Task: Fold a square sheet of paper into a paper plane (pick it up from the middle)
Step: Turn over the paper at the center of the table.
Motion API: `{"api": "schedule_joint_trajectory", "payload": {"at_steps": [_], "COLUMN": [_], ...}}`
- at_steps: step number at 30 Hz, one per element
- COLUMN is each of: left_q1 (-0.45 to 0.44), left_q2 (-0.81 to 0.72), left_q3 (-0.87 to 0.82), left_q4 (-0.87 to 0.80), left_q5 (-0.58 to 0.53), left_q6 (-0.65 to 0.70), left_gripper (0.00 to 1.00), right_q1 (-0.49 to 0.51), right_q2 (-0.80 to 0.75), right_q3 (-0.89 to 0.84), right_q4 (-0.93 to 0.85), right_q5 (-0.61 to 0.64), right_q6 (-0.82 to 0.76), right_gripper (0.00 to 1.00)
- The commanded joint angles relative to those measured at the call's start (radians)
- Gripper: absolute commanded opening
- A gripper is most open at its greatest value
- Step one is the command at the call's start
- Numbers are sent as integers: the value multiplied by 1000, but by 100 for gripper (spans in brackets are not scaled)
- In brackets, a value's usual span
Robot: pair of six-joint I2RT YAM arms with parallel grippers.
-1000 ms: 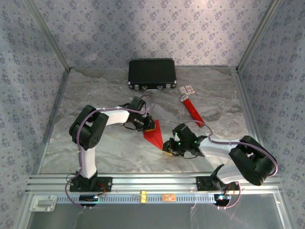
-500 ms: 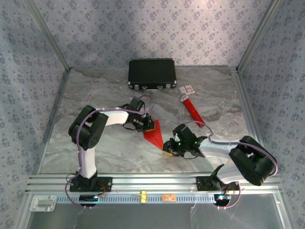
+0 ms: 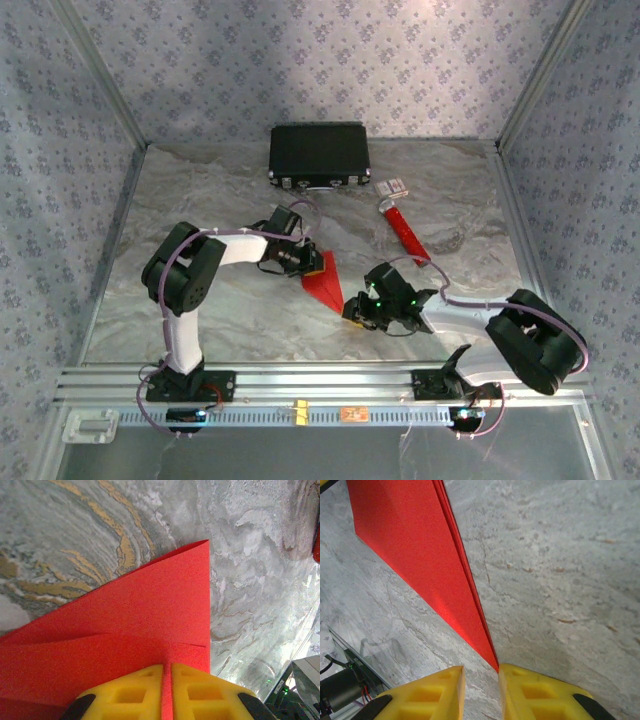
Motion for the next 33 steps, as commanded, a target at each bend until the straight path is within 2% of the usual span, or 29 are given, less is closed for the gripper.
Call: {"api": "schedule_joint_trajectory", "payload": {"at_steps": [1,8,14,26,33], "left_q1": [7,10,22,31,31], "left_q2": [15,5,-4,-5,-10], "left_q3": [-38,-41,-54,-67,-71], "left_q4": [-52,-56,-49,-20,-22], "left_q5": [-50,-53,-53,-28,-27], "left_q6": [-13,-15,-20,-40,-42], "left_gripper": [12,12,12,12,12], "right_q1": [1,-12,-21,-34,-47], "right_q2": [11,12,-43,57,111], "right_q3": [-2,8,18,40,64], "right_q4": [-4,26,-92,82,136], "right_q5": [17,26,63,-48,-67], "right_q6": [27,47,22,32,22], "right_gripper": [27,28,28,29,28]}}
